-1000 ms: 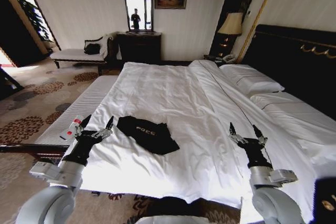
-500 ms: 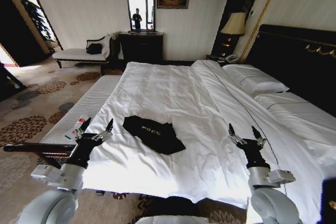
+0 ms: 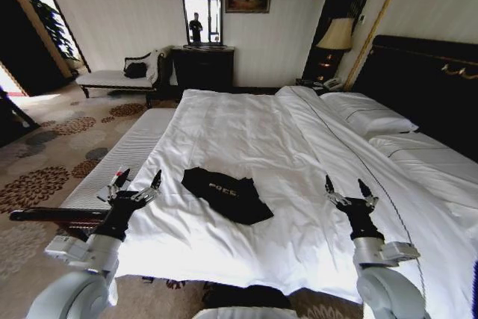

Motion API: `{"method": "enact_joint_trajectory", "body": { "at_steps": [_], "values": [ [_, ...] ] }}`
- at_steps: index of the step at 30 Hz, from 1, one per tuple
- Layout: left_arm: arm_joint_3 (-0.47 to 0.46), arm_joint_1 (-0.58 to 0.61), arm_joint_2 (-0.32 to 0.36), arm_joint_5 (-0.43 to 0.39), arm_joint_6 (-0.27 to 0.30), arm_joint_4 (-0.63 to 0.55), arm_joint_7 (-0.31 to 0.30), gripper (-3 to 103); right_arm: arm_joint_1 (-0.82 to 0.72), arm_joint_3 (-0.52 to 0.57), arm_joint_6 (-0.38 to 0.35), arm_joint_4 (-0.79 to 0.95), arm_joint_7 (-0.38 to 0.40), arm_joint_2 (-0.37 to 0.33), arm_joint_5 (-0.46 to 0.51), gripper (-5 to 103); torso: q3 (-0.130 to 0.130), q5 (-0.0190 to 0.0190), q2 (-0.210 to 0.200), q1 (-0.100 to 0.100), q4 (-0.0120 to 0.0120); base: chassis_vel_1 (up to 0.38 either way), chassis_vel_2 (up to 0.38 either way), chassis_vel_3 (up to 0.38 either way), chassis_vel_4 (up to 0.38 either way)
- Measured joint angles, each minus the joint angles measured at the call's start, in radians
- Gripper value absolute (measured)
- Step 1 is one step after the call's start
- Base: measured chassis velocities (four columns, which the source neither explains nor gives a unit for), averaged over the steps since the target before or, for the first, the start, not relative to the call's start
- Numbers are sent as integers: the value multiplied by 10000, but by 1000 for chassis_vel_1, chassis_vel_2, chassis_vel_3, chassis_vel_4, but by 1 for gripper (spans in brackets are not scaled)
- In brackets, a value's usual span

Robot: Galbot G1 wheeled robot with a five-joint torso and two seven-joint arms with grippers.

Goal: Fold the clothes on the bed.

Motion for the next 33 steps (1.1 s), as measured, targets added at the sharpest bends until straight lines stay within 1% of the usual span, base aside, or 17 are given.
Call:
{"method": "enact_joint_trajectory", "body": {
  "at_steps": [10,23,31,33],
  "values": [
    [-19,-71,-16,0,-13,0,0,100,-7,-3,0,-10,9,19,-58,100,0,-1,-1,1,-1,-26,117,25,-124],
    [-60,-119,-5,15,-22,0,9,100,-11,-7,-12,-31,9,61,-130,100,-2,1,1,-2,-1,-2,15,2,-11],
    [-49,-132,-66,48,-29,0,13,100,11,-41,134,-47,8,67,-117,100,-1,2,1,-2,-1,-22,146,24,-130],
    [-47,-136,-81,66,-30,2,13,100,22,-72,198,-46,8,69,-89,100,1,-3,-1,3,0,-5,165,14,-144]
  ]
}}
